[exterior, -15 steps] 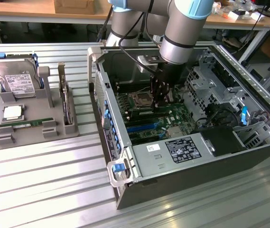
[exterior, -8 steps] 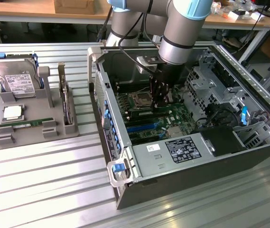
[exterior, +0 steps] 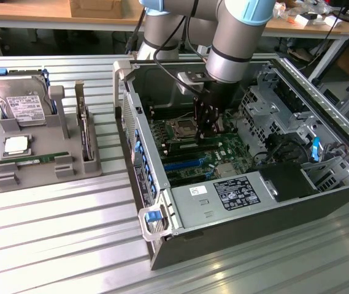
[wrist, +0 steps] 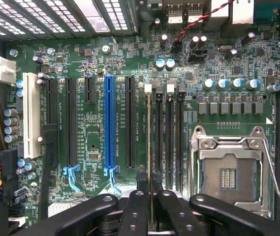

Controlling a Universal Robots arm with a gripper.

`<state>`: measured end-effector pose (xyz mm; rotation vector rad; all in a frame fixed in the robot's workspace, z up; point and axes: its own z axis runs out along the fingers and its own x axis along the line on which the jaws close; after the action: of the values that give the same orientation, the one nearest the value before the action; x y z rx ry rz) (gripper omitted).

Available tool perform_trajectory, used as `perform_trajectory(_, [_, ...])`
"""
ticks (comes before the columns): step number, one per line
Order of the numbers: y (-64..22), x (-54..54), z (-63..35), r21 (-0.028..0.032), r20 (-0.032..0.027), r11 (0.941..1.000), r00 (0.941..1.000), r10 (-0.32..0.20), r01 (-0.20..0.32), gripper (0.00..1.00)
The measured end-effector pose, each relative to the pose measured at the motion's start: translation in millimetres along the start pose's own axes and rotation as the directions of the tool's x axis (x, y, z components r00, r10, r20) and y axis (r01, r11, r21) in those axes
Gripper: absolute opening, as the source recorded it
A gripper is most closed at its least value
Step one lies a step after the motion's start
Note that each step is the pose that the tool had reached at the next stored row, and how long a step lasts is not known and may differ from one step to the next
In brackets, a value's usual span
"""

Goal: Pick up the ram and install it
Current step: 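Insert the ram into the slot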

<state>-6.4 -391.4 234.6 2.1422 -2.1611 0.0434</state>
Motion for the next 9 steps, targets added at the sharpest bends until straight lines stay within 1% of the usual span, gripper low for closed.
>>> perform_trajectory(3, [0.1,0.4,0.3,0.0000,-0.0011,1.0000,1.0000,0.000,0.000,0.13])
perform_trajectory(6, [0.2,0.1,2.2,-0.0002,-0.0037,1.0000,1.0000,0.000,0.000,0.13])
perform_trajectory(9, [0.1,-0.3,2.6,0.0001,-0.0029,1.0000,1.0000,0.000,0.000,0.13])
